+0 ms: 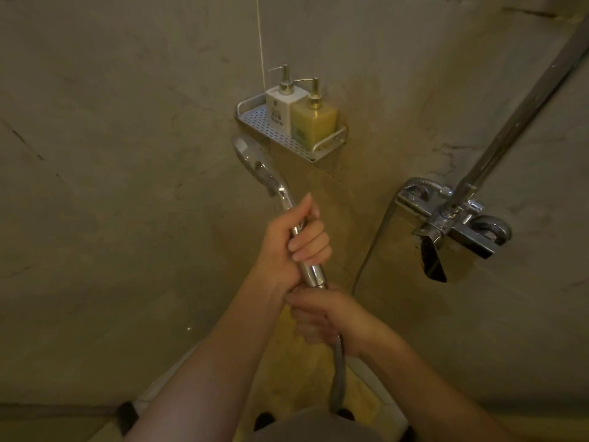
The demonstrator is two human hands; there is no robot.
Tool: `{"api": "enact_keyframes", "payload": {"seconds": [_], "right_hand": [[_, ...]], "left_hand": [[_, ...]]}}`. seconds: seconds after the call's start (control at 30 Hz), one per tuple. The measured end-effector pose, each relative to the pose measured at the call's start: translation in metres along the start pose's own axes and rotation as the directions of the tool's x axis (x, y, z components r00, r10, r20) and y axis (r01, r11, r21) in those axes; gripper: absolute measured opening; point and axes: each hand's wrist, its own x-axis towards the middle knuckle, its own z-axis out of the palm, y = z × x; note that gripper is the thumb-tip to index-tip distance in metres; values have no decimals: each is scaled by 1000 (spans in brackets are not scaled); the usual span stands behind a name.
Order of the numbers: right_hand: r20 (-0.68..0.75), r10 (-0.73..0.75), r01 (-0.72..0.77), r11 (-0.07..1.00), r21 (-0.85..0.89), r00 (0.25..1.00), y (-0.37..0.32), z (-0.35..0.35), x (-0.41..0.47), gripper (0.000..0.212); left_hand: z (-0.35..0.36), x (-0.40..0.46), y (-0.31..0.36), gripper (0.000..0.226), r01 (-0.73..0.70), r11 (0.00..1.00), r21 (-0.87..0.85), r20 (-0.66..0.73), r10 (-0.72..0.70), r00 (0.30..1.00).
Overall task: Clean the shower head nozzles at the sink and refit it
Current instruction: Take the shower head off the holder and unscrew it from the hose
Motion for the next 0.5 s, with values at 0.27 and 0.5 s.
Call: {"api": "enact_keyframes", "payload": {"seconds": [0.27, 0.5], "right_hand": [[-482, -399, -124, 656, -744, 780, 6, -19, 19, 30], [-445, -424, 42, 760, -649, 789, 9, -21, 16, 28]], "left_hand": [[17, 7, -22, 51, 9, 832, 555, -690, 454, 563], [-2, -1, -33, 25, -42, 741, 670, -525, 513, 680]]}}
